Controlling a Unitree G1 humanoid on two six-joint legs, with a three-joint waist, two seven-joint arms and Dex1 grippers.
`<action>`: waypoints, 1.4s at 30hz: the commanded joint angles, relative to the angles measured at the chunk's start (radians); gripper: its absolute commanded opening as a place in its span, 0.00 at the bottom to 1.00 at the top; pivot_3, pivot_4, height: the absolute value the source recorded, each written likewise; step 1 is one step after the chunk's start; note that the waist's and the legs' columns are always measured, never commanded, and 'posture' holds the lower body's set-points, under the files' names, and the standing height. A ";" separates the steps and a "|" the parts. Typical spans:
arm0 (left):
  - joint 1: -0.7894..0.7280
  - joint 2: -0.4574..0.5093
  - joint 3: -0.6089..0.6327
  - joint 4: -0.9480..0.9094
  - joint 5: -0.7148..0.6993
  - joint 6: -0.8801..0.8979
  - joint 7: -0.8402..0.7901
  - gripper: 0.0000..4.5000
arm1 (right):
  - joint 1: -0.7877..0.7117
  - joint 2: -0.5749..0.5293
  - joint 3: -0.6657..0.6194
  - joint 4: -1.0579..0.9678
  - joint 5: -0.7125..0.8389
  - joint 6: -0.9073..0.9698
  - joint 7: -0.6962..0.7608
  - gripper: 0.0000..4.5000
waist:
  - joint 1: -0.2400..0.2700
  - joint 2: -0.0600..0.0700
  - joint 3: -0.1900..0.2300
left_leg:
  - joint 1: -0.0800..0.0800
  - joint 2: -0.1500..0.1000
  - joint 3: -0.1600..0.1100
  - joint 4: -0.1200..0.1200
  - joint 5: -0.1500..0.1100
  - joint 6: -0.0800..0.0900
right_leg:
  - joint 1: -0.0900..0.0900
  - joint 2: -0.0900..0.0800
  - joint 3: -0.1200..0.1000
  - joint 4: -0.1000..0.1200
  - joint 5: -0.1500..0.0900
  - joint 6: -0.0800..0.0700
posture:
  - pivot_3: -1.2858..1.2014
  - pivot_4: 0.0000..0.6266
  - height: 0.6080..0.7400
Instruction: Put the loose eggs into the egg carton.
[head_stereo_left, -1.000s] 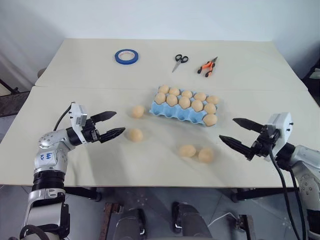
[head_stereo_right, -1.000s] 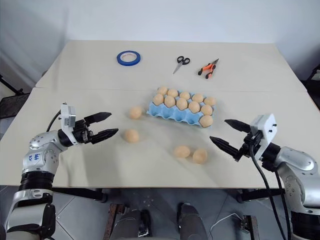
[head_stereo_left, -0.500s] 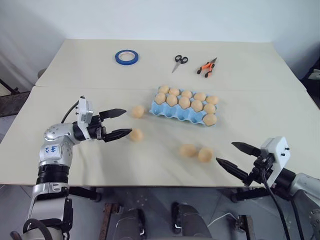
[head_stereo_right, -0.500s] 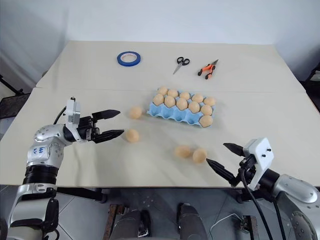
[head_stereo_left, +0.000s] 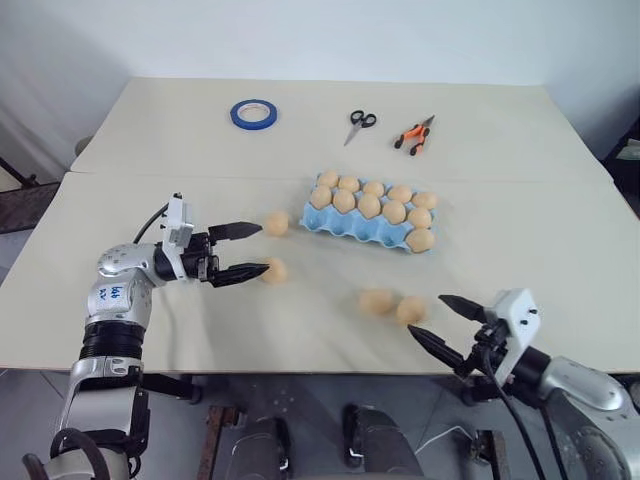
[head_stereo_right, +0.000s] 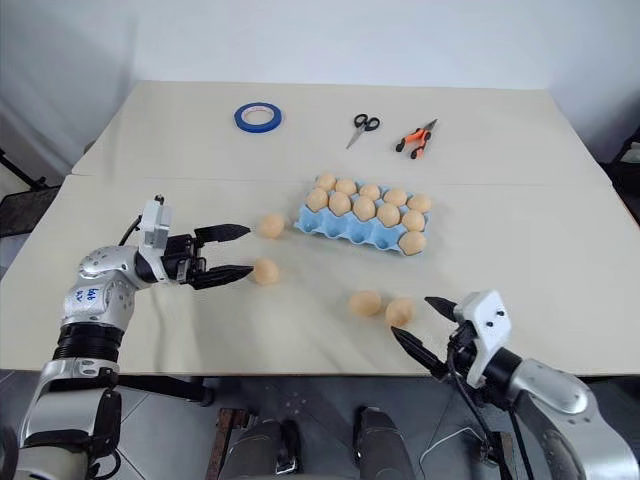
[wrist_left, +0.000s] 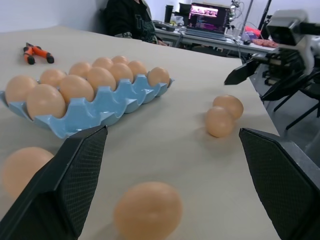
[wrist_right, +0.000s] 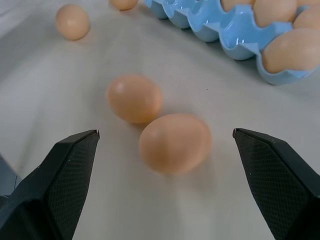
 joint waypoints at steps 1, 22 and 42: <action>-0.014 0.001 -0.005 -0.043 -0.011 -0.004 -0.018 1.00 | -0.044 0.011 0.051 0.064 -0.076 -0.059 -0.013 1.00 | 0.001 0.000 0.000 | 0.000 0.000 0.000 0.000 0.000 0.000 | 0.000 0.000 0.000 0.000 0.000 0.000 | 0.52 0.24 1.00; 0.083 -0.008 -0.015 -0.179 -0.042 -0.002 -0.043 1.00 | -0.185 0.043 0.101 0.211 -0.155 -0.097 -0.026 0.63 | -0.001 0.000 0.000 | 0.000 0.000 0.000 0.000 0.000 0.000 | 0.000 -0.001 0.000 0.001 0.000 0.000 | 0.52 0.24 1.00; 0.106 -0.031 -0.004 -0.199 -0.042 -0.018 0.026 1.00 | -0.652 0.044 0.083 0.378 -0.134 0.051 -0.064 0.43 | -0.003 0.000 0.000 | 0.000 0.002 0.000 0.000 0.001 -0.001 | -0.001 -0.003 0.000 0.002 0.000 -0.002 | 0.52 0.24 1.00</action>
